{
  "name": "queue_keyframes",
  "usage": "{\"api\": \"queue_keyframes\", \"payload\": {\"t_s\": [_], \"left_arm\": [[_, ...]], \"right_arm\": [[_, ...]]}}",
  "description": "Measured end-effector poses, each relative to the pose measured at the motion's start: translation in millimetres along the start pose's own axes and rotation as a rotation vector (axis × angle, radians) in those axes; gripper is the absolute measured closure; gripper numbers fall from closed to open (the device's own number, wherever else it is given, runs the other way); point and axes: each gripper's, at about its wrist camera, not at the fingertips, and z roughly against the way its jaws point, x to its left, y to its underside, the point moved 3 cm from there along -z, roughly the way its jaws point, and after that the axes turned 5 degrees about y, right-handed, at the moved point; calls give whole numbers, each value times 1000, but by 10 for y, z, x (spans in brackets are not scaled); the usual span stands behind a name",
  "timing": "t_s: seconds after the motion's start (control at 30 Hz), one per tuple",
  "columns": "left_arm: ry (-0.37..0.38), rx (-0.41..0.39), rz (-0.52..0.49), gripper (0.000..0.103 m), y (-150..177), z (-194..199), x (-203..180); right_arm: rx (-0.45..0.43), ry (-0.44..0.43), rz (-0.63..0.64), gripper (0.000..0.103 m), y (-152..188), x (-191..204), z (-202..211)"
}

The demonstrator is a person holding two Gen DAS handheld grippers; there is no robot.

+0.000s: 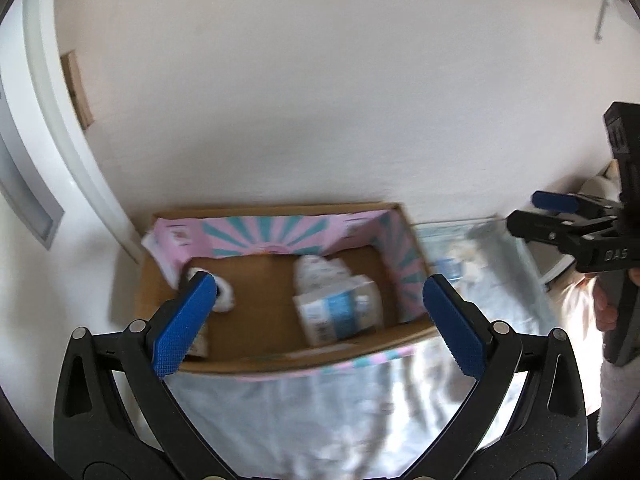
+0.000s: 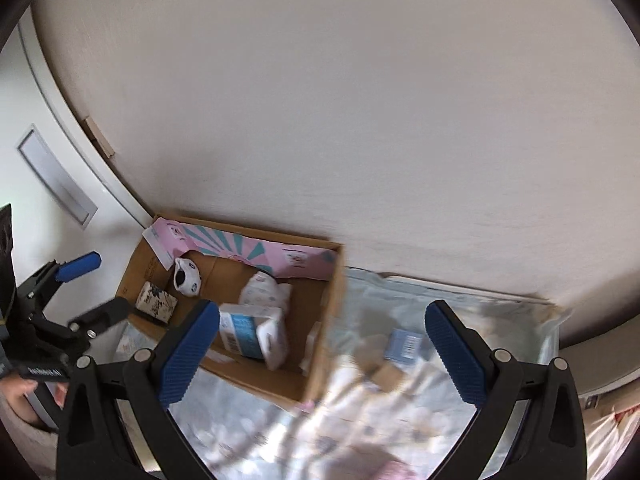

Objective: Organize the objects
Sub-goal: 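Withdraw both tools from the box toward the tape roll and white cube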

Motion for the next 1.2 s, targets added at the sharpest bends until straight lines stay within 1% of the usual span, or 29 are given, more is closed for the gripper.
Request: {"api": "queue_keyframes", "payload": {"t_s": [0.17, 0.37, 0.53, 0.6, 0.7, 0.77, 0.8, 0.83, 0.9, 1.0, 1.07, 1.1, 1.13, 1.17, 1.2], "left_arm": [[4, -32, 4, 0, 75, 33, -558], [-30, -55, 13, 0, 273, -49, -1140], [10, -42, 7, 0, 488, -303, -1585], [32, -25, -31, 0, 579, -450, -1790], [64, -21, -102, 3, 692, -685, -2055], [67, -25, -136, 6, 767, -865, -2167], [57, -29, -152, 11, 800, -963, -2196], [40, -33, -163, 13, 832, -1067, -2212], [21, -26, -176, 13, 891, -1301, -2207], [0, 10, -173, 13, 953, -1621, -2136], [-11, 42, -153, 13, 980, -1809, -2072], [-47, 31, -163, 13, 990, -1855, -2062], [-66, 22, -183, 13, 1000, -1879, -2076], [-92, 23, -200, 13, 1014, -1911, -2101], [-110, 31, -210, 13, 1031, -1937, -2122]], "right_arm": [[-31, -19, 73, 0, 90, -300, 285], [-52, -45, 143, 0, 218, -676, 386], [-44, -77, 195, 0, 351, -1012, 265], [-36, -91, 207, 0, 407, -1126, 196], [-22, -123, 230, 1, 497, -1281, 47], [-9, -129, 255, 1, 563, -1373, -101], [-2, -133, 263, 1, 590, -1414, -175], [5, -139, 267, 1, 620, -1452, -255], [27, -160, 273, 3, 681, -1530, -436], [56, -183, 289, 5, 758, -1597, -688], [75, -194, 309, 12, 808, -1614, -852], [84, -196, 316, 13, 828, -1612, -921], [94, -198, 324, 15, 850, -1615, -997], [102, -204, 333, 19, 869, -1616, -1065], [109, -211, 340, 20, 883, -1614, -1117]]}}
